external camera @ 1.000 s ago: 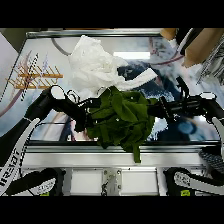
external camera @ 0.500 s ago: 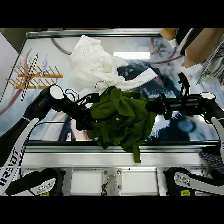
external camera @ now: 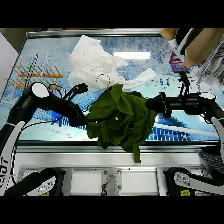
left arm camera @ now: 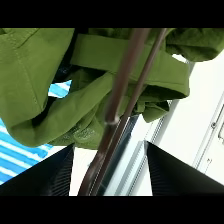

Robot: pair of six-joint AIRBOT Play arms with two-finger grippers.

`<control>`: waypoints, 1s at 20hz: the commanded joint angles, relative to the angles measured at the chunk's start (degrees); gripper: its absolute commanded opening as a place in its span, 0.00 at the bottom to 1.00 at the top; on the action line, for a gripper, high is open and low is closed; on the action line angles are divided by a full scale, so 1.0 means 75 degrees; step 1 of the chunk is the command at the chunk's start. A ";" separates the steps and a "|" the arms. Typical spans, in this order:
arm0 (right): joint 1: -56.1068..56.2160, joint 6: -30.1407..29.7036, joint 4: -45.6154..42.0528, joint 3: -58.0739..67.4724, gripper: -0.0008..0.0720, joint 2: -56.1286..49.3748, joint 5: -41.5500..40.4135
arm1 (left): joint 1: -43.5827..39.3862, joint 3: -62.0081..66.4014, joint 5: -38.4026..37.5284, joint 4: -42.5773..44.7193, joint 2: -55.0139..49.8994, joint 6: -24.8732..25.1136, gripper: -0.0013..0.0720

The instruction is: Fold the clothes and pants, and hang the long-sleeved shirts on hangers.

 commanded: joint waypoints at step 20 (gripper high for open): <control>-0.0003 0.0201 0.0224 0.0015 0.02 0.0560 -0.1003 | 0.2337 -0.0332 0.0516 -0.0930 0.1279 -0.3515 0.64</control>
